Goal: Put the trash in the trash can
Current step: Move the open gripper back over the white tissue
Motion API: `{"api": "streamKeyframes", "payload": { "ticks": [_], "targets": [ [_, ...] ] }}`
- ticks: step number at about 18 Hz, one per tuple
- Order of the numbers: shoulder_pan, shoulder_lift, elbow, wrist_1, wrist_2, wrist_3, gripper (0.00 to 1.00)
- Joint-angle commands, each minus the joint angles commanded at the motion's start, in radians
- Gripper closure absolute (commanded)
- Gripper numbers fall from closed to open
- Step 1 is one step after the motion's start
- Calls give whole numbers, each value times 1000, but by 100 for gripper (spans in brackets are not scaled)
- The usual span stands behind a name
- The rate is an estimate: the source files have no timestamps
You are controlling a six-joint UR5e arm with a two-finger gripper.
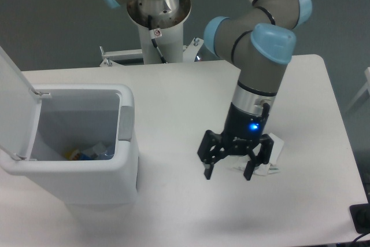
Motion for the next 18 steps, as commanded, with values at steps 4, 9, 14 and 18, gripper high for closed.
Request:
{"api": "streamKeyframes", "payload": {
  "ticks": [4, 9, 14, 18],
  "targets": [
    [0, -17, -34, -32, 97, 88, 0],
    [-12, -63, -35, -74, 249, 135, 0],
    [-43, -103, -35, -72, 402, 143, 1],
    [-54, -110, -42, -69, 542, 146, 1]
  ]
}}
